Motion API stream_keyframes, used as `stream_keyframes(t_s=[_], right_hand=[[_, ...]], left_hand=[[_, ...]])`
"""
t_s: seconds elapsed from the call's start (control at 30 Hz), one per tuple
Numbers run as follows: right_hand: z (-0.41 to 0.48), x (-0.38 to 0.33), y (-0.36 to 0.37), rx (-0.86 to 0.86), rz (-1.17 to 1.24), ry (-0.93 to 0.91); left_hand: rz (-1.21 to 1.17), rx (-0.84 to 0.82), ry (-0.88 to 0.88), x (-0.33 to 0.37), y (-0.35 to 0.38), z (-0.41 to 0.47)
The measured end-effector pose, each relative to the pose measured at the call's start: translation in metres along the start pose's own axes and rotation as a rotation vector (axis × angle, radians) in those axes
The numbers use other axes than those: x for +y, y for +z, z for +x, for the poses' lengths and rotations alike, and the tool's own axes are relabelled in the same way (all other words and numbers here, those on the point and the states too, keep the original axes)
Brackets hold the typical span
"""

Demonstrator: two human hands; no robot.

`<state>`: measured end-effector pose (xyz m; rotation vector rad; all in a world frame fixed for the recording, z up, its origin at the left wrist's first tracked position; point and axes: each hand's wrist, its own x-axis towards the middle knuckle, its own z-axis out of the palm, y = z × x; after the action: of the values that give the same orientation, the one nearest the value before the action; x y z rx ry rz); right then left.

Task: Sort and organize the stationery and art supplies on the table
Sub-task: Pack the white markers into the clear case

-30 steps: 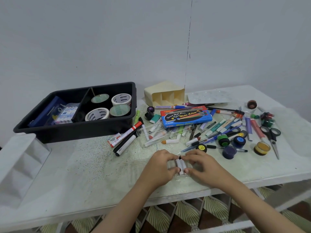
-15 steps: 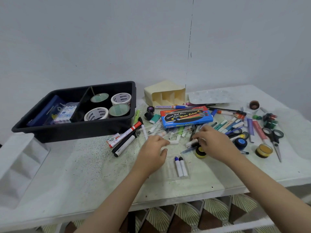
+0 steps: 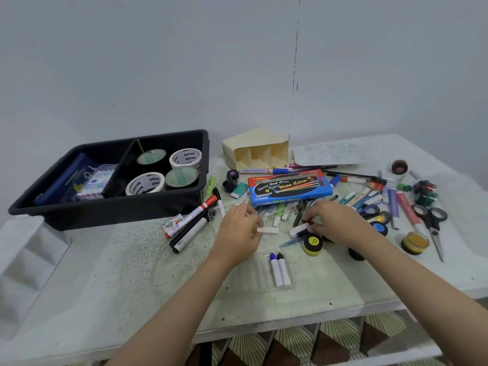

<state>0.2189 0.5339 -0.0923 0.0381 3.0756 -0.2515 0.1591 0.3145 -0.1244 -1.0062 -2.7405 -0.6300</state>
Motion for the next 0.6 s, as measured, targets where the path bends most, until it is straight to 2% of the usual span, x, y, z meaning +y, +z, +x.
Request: stream_keyframes(t_s=[0.13, 0.37, 0.6], right_hand=[[0.001, 0.003, -0.001, -0.008, 0.036, 0.011], [0.004, 0.004, -0.002, -0.036, 0.097, 0.006], [0.004, 0.004, 0.000, -0.080, 0.198, 0.036]], left_hand=[[-0.225, 0.009, -0.085, 0.000, -0.008, -0.007], [-0.870, 0.051, -0.337, 0.005, -0.034, -0.030], [-1.100, 0.008, -0.478, 0.008, -0.040, -0.051]])
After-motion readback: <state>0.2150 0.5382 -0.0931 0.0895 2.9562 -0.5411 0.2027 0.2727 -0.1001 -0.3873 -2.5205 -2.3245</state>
